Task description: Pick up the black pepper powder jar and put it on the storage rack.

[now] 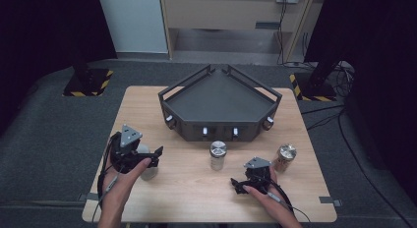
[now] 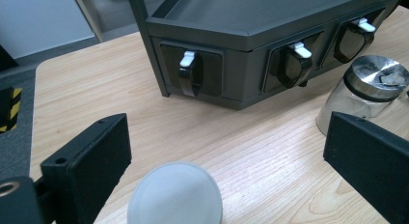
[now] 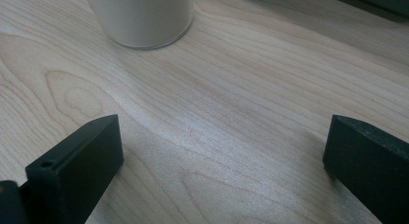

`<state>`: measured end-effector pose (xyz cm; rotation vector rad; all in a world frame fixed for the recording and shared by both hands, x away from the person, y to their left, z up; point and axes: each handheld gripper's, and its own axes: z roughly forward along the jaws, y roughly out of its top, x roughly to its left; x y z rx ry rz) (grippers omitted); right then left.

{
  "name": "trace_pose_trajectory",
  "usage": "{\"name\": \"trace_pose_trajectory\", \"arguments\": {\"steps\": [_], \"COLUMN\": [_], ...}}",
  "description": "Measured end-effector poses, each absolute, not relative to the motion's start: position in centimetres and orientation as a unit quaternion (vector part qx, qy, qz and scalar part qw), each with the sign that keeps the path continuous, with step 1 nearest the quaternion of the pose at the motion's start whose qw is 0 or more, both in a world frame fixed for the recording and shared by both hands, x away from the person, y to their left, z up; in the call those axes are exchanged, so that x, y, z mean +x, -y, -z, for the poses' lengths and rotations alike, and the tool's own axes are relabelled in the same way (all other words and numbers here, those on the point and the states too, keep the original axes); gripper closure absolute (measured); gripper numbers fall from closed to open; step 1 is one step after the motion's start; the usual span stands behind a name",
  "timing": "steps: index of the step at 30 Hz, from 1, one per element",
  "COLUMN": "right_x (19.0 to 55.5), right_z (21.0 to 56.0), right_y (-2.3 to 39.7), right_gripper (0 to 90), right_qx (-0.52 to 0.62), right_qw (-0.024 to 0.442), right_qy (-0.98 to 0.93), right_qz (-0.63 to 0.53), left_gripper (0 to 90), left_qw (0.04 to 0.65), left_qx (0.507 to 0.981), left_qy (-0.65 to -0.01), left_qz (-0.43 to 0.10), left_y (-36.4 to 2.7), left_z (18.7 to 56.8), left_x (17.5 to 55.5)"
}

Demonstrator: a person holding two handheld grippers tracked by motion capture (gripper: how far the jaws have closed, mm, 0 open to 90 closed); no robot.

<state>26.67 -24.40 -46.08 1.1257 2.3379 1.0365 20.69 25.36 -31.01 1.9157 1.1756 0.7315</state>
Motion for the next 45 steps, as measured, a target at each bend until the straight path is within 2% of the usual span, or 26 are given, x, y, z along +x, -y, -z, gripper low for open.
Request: {"name": "trace_pose_trajectory", "arguments": {"steps": [21,45], "right_x": [26.7,26.7], "right_z": [46.1,46.1], "right_y": [24.4,24.4], "right_gripper": [0.6,0.6], "right_qx": [0.397,0.397], "right_qw": [0.173,0.173], "right_qy": [-0.824,-0.824], "right_qz": [-0.365,-0.365], "left_gripper": [1.2,0.7], "left_qw": [0.378,0.376], "left_qx": [0.745,0.742], "left_qy": [-0.461,-0.473], "left_qz": [-0.301,-0.291], "left_y": [-26.9,-28.3], "left_z": [32.7,37.1], "left_x": [20.1,20.1]}}
